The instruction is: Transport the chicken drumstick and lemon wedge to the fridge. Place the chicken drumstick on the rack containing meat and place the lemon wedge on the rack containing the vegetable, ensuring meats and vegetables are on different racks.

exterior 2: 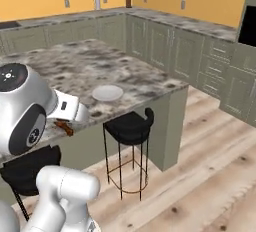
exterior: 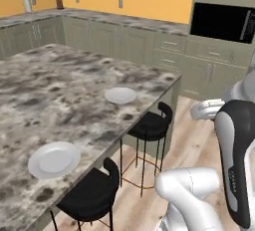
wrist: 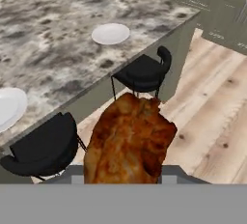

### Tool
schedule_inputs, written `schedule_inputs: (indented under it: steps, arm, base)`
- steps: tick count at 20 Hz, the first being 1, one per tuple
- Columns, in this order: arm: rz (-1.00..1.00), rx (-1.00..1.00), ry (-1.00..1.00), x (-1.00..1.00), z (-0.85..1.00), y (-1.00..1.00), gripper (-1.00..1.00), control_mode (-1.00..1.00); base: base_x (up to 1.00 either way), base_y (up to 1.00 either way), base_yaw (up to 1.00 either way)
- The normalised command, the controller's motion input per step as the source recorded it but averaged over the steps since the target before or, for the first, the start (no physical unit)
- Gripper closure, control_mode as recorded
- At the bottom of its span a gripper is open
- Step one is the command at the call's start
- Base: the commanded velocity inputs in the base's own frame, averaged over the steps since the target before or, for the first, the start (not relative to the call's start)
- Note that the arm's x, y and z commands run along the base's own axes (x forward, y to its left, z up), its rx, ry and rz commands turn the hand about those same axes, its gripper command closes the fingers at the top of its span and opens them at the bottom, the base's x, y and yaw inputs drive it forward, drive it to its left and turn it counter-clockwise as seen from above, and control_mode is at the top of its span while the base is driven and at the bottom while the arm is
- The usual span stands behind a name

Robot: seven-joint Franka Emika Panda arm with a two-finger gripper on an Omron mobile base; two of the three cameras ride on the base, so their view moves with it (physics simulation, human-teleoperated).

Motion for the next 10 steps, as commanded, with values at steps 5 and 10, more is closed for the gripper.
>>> schedule_inputs:
  steps: [5,10]
  arm:
    - [0.0,0.0,0.0,0.0,0.0,0.0,1.0,1.0]
    - [0.0,0.0,0.0,0.0,0.0,0.0,1.0,1.0]
  base:
    - [-0.63,-1.0,-0.14]
    - [-0.08,-1.0,-0.31]
